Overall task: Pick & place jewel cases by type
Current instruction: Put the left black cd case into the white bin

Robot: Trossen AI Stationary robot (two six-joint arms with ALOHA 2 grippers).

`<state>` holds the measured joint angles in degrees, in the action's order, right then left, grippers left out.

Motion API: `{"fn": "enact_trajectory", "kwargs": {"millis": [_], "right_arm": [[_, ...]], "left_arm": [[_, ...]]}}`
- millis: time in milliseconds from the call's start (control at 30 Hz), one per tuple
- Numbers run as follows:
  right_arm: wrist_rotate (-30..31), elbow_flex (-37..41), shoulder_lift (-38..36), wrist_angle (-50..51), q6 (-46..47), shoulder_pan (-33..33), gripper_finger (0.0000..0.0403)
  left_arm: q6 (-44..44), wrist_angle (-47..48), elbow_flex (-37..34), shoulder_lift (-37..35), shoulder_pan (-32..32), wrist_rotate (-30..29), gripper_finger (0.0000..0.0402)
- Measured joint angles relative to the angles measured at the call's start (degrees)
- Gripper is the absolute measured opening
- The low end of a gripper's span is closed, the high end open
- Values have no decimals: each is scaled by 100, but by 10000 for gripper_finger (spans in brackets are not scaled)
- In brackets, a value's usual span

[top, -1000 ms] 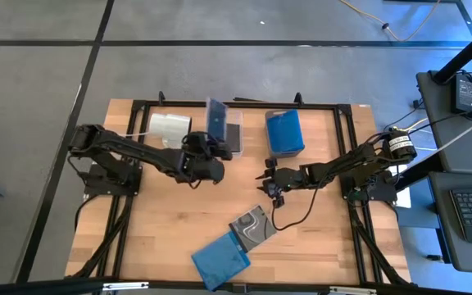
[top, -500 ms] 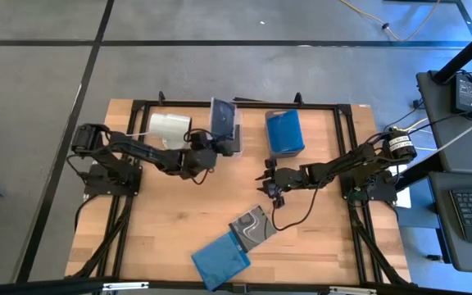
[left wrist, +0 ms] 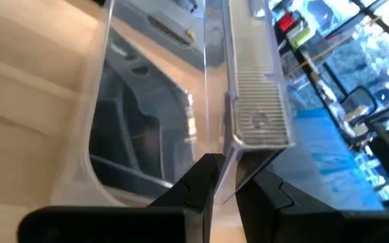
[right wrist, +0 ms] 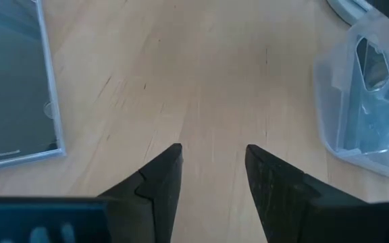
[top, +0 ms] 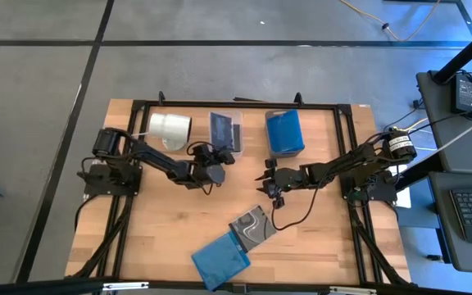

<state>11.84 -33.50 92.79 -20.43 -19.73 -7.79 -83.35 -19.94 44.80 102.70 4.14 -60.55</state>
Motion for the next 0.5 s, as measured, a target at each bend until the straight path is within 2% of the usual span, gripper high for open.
{"fn": "enact_trajectory", "kwargs": {"millis": [500], "right_arm": [[0, 0, 0, 2, 0, 0, 168]], "left_arm": [[7, -145, 13, 98, 0, 45, 58]]}}
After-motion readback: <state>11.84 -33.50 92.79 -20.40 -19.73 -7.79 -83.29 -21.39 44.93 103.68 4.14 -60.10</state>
